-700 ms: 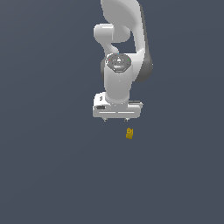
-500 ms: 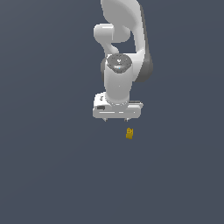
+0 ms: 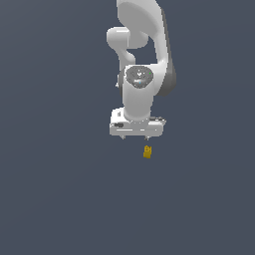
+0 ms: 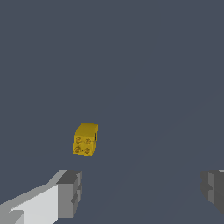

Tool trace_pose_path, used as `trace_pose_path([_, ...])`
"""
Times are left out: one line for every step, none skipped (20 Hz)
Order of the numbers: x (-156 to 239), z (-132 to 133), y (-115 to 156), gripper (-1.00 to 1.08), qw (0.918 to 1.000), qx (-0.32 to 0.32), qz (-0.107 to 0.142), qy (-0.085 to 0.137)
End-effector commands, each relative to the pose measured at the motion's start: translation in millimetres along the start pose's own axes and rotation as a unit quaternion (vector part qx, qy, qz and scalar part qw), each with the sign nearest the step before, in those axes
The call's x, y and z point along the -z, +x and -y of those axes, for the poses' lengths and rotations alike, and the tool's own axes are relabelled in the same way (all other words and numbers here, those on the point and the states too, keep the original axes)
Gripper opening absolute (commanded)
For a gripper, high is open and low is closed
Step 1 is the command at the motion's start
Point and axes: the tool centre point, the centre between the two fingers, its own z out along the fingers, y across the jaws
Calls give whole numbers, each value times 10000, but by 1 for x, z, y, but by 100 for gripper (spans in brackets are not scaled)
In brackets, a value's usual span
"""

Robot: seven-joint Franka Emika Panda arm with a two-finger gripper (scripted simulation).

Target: Pick up the object and move it to a goal position.

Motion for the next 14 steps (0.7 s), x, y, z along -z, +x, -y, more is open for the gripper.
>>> trace_pose_path([-1,0,0,100,10000,-10,-5,-2])
trace_pose_path([-2,1,0,100,10000,-17,-7,-3])
trace_pose_path([-3,3,0,100,10000,-26,-10,-5])
trace_pose_path([-6,5,0,100,10000,-40,-13,-6])
trace_pose_path([-8,7,0,100,10000,-55,-18,-8])
trace_pose_path([-11,9,-1,100,10000,-74,-24,-11])
trace_pose_path([-15,12,-1,100,9999,-96,-31,-15])
trace_pose_path([-19,16,-1,100,9999,-120,-39,-19])
trace_pose_path([-23,19,-2,100,9999,-147,-49,-23])
trace_pose_path([-28,23,-3,100,9998,-177,-59,-28])
trace_pose_path([-33,28,-3,100,9998,-209,-70,-33])
trace_pose_path([-39,33,-4,100,9997,-244,-83,-37])
trace_pose_path([-45,38,-5,100,9995,-282,-96,-42])
trace_pose_path([-51,43,-7,100,9994,-318,-109,-47])
